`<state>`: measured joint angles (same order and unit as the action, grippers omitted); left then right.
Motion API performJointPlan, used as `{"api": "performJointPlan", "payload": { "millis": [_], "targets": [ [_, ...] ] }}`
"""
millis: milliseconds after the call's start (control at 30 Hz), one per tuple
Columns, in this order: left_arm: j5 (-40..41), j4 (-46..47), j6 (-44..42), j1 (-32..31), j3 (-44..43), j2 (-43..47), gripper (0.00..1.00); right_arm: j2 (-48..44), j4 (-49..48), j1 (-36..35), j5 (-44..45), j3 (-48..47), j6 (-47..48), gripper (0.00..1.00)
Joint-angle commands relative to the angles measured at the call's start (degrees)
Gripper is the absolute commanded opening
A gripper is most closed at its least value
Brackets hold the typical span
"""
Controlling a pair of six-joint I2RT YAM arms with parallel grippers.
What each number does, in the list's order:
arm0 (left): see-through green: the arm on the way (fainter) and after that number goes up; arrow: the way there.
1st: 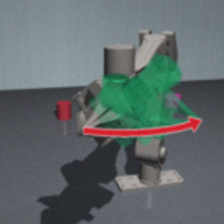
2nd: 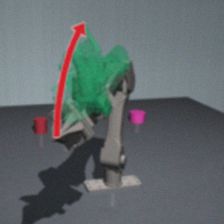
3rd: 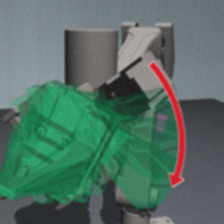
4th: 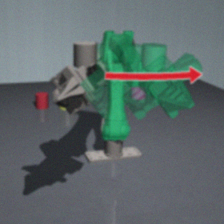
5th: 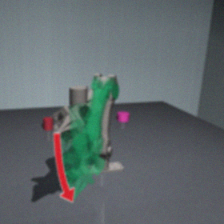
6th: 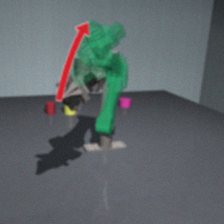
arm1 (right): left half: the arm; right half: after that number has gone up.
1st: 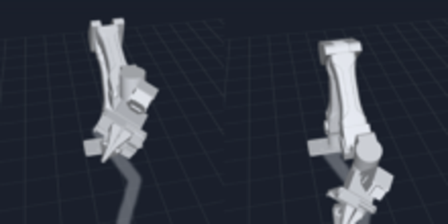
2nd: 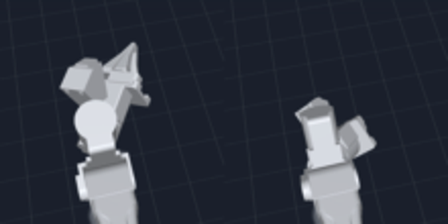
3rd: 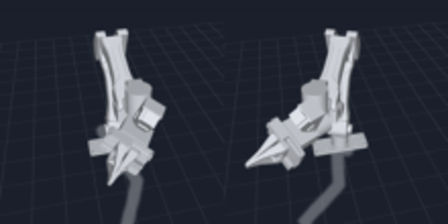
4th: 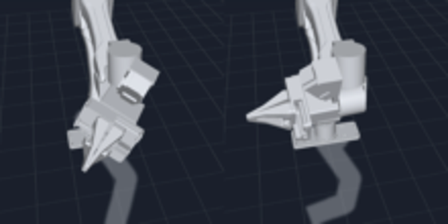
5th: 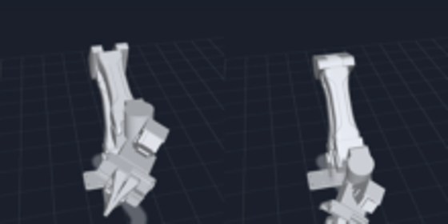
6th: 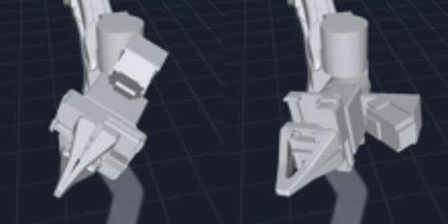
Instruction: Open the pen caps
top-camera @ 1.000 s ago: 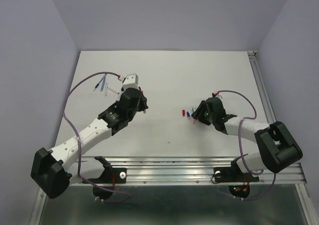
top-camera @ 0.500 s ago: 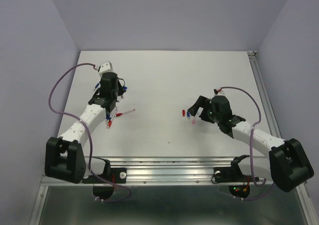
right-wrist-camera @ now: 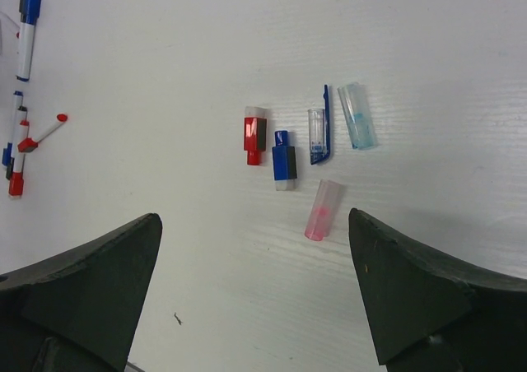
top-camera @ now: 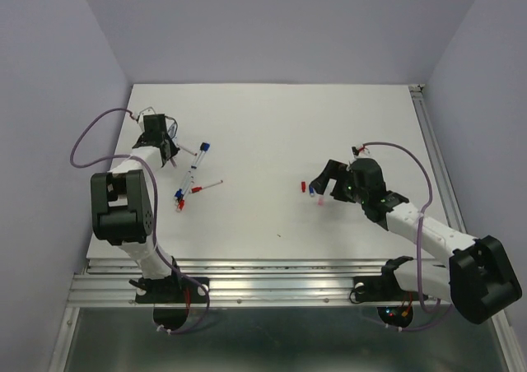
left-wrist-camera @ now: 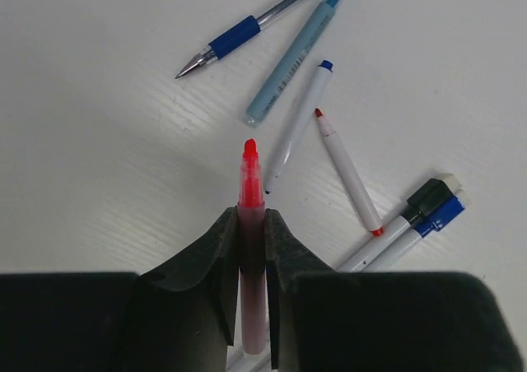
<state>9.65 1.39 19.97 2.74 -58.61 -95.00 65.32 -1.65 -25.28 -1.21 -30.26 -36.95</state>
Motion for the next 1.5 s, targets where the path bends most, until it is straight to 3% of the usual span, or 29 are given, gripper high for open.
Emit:
{"api": "performJointPlan", "payload": {
  "millis": [0,300,433,800,833,867,1333,1467],
  "targets": [
    [0.99,-0.15,-1.16,2.70,-3.96,-2.11,0.24,-0.99,-0.55,-0.56,-0.63,0.29,1.88,1.00],
    [-2.88,-1.03,-1.60,6.92,-10.90,-11.60,0.26,1.56,-0.55,-0.47,-0.90,-0.24,1.71,1.00],
    [-2.97,-2.70,-1.51,7.54,-14.25,-15.12,0.32,2.18,-0.98,-0.47,-1.33,-0.24,1.53,1.00],
    [-7.71,-4.82,-0.90,7.72,-15.66,-14.25,0.39,3.67,-1.16,-0.47,-1.16,-0.41,1.35,1.00],
    [-8.50,-4.55,-0.29,7.63,-14.88,-12.33,0.59,3.94,-1.16,-0.47,-1.16,-0.50,1.27,1.00],
    [-9.29,-4.46,-0.10,7.63,-14.35,-11.18,0.98,4.11,-1.16,-0.47,-1.16,-0.59,1.18,1.00],
    [-20.98,-1.65,5.08,6.57,-3.71,9.91,0.99,0.78,-2.22,-0.47,0.86,0.90,0.21,1.00],
    [-24.41,3.52,6.31,5.26,0.41,14.40,0.99,-2.38,-2.57,-0.47,2.79,1.96,0.30,1.00]
  ]
}}
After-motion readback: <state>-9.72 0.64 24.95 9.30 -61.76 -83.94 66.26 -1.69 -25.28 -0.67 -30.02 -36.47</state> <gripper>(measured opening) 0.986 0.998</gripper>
